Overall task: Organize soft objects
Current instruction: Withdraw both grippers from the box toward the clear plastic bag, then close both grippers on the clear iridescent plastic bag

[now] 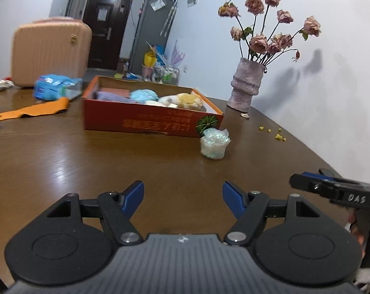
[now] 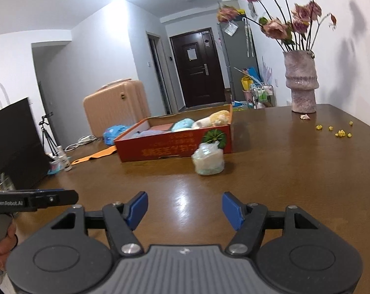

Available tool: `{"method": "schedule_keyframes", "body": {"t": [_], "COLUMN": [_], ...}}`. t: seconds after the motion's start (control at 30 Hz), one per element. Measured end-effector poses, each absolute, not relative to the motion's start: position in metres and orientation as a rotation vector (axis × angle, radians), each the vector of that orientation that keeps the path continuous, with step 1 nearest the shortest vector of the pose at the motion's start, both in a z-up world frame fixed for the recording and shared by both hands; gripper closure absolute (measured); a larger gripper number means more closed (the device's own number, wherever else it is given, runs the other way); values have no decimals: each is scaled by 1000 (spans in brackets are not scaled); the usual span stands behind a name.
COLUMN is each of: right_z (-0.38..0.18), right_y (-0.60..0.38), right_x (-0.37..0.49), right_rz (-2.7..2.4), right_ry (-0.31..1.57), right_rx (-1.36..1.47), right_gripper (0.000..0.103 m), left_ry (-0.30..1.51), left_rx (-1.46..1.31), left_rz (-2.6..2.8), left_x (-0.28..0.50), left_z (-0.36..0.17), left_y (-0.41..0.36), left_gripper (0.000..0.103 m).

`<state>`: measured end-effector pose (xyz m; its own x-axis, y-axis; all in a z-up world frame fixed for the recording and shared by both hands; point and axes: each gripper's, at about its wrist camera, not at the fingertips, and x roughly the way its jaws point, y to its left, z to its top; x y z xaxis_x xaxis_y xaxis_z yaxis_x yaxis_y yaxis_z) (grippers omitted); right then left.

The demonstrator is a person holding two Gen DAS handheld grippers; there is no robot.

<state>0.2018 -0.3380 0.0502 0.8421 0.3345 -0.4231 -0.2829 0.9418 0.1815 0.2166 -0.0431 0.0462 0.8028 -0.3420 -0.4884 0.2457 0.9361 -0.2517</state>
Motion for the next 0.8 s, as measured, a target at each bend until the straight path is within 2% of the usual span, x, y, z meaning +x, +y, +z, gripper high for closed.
{"method": "schedule_keyframes", "body": {"t": [0.07,0.17,0.3,0.4,0.47,0.5,0.6,0.67,0.8], "right_z": [51,51,47,41,35,32,11,-3,-11], "right_y": [-346,-357,-363,-363,-361,-359,-351,-350,-352], "right_x": [229,272,337,380,404,414,433,440,441], "right_rz": [306,306,327,357,384,396,400,409,424], "right_ry": [484,507,549,580,608,624,682,718,722], "right_rx": [131,176,226,278,309,316,296,301,321], "right_gripper": [43,46,56,60,64,67,86,94,95], "left_ry": [581,602,643,719,781,798,838,852,836], "left_rx": [-194,-211,-251,-344,-404,-418,-442,-454,-444], "left_rz": [-338,-390,-432,-477,-490,-498,-539,-567,-570], "left_x": [248,297,360,404,430,437,450,451,449], "left_z": [47,49,45,32,18,12,-5,-12,-17], "left_y": [-56,-73,-92,-96,-97,-98,-104,-105,-107], "left_gripper": [37,37,38,40,48,57,73,75,77]}}
